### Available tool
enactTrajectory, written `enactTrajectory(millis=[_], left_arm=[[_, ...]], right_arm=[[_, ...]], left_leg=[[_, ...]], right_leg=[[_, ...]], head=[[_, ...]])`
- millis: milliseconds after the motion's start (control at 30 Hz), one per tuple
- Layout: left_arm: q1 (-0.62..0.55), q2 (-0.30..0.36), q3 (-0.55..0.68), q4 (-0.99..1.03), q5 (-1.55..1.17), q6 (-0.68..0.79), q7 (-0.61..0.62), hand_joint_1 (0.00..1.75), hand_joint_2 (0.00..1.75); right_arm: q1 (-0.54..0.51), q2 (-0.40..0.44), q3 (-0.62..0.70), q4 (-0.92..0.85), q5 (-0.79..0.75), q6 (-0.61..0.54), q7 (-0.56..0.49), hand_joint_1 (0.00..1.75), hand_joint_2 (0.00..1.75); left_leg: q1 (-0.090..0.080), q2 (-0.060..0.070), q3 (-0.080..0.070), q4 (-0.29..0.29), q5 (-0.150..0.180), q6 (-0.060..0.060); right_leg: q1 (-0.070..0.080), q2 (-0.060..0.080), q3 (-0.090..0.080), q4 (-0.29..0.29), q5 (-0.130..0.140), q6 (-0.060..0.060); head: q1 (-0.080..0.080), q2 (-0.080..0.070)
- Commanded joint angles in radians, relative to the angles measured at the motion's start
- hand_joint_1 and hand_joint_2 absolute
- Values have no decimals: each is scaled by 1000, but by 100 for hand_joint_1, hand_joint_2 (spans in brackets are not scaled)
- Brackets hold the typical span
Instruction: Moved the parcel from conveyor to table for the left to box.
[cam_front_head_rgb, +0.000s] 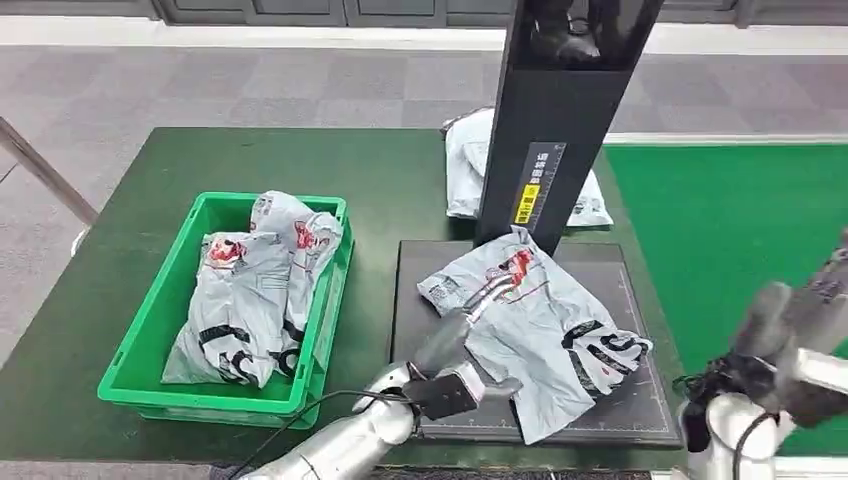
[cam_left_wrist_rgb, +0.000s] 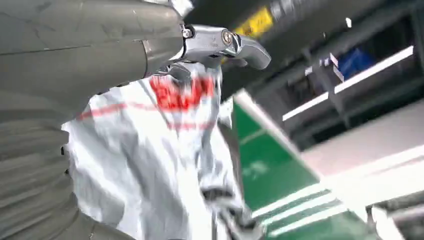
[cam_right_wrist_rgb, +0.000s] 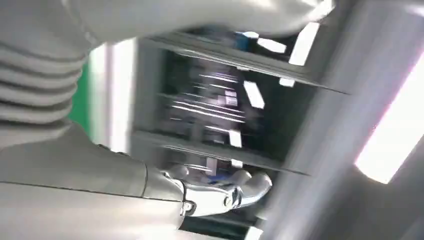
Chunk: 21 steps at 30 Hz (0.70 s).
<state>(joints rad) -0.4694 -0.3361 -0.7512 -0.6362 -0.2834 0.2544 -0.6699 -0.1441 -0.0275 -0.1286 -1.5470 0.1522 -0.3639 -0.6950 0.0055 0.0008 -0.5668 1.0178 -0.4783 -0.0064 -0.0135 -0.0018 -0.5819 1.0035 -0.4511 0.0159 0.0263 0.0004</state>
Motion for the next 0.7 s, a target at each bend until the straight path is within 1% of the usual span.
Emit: enactTrajectory(millis=[33, 133, 200, 333, 400, 500, 533, 567, 633, 667, 700], left_arm=[[-92, -13, -91, 232, 24, -37, -1, 0, 175], [-92, -13, -91, 232, 24, -37, -1, 0, 175], [-94, -13, -111, 234, 31, -33, 9, 0, 175], [-106, -13, -172, 245, 1, 0, 24, 0, 175], [-115, -13, -227, 241, -13, -1, 41, 0, 175], [-138, -13, -319, 233, -19, 3, 80, 0, 175], [-148, -13, -351, 229, -19, 24, 101, 0, 175], [-152, -13, -362, 228, -21, 27, 105, 0, 175], [-152, -13, -362, 228, -21, 27, 105, 0, 175], [-163, -13, -386, 226, -29, 49, 123, 0, 175], [-174, -13, -417, 232, -27, 75, 140, 0, 175]], right_arm=[[-108, 29, -29, 495, -25, -7, -3, 0, 175], [-108, 29, -29, 495, -25, -7, -3, 0, 175], [-96, 36, -41, 508, -28, 32, -3, 0, 175], [-95, 44, -7, 566, -13, 38, -3, 0, 175], [-114, 44, 29, 634, 3, 77, -3, 0, 175], [-134, 63, 78, 689, 11, 104, -3, 0, 175], [-135, 65, 97, 690, 18, 99, -3, 0, 175], [-135, 66, 102, 690, 19, 96, -3, 0, 175], [-135, 66, 102, 690, 19, 96, -3, 0, 175], [-135, 67, 115, 684, 21, 101, -3, 0, 175], [-129, 66, 137, 659, 28, 84, -3, 0, 175]], left_leg=[[1, -1, 1, -3, 3, -1], [0, -1, 1, -3, 3, -1], [0, -1, 0, -2, 3, -1], [1, -1, 0, -3, 3, -1], [1, 0, -1, -4, 4, -1], [0, 2, 0, -6, 5, -1], [1, 0, -2, -2, 3, -1], [0, 2, -1, -5, 5, -1], [0, 2, -2, -3, 4, -2], [1, 0, -2, -2, 3, -2], [1, 1, -2, -3, 4, -2]], right_leg=[[2, 1, 2, -4, 3, -1], [0, 1, 0, -2, 3, -1], [1, 1, -1, -1, 2, -1], [1, 1, -1, -2, 2, -1], [1, 2, -1, -3, 4, -2], [0, 4, -1, -4, 5, -2], [1, 2, -2, -1, 3, -2], [0, 4, -2, -4, 5, -2], [0, 3, -3, -1, 3, -2], [1, 1, -2, -1, 2, -2], [1, 2, -3, -2, 3, -2]], head=[[0, 0], [0, 0], [0, 0], [0, 0], [0, 0], [0, 0], [0, 0], [0, 0], [0, 0], [0, 0], [0, 0]])
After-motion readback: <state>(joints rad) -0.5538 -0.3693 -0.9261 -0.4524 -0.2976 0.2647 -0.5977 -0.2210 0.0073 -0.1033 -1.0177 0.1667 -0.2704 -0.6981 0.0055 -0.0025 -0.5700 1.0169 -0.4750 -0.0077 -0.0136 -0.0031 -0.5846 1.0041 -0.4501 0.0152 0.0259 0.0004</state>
